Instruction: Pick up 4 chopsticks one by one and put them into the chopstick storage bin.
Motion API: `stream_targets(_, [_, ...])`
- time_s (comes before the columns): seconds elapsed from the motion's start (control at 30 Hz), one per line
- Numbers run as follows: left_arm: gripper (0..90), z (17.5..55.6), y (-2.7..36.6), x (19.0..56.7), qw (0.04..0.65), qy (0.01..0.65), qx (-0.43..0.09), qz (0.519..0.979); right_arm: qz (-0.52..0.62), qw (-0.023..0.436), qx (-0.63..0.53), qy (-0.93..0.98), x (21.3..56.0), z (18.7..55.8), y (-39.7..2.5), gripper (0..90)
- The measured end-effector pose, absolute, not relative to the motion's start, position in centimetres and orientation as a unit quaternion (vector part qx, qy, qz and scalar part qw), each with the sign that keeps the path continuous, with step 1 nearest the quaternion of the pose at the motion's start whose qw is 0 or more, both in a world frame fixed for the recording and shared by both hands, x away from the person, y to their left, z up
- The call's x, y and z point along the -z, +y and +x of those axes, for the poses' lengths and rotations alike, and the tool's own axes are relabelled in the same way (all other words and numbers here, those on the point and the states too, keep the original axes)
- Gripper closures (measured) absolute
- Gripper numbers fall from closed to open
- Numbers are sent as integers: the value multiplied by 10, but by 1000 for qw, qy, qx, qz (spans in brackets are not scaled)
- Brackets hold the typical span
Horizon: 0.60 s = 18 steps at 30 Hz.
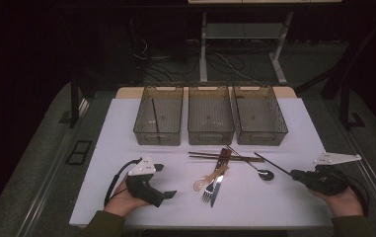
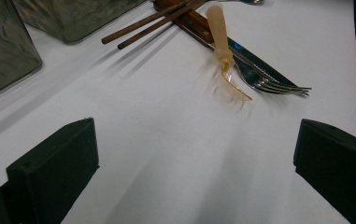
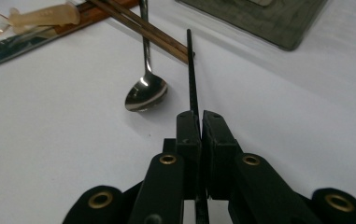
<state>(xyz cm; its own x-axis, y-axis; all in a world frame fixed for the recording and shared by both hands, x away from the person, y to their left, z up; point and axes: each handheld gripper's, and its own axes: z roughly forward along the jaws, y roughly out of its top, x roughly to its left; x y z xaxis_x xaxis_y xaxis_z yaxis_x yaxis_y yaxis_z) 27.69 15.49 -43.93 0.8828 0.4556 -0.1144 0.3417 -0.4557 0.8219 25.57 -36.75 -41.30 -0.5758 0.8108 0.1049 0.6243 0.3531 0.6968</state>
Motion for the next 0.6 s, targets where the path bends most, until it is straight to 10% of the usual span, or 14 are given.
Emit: stream_targets(0.6, [0,277,155,440,465,234,-60,852,403,121,-423,802,400,256,-364,861])
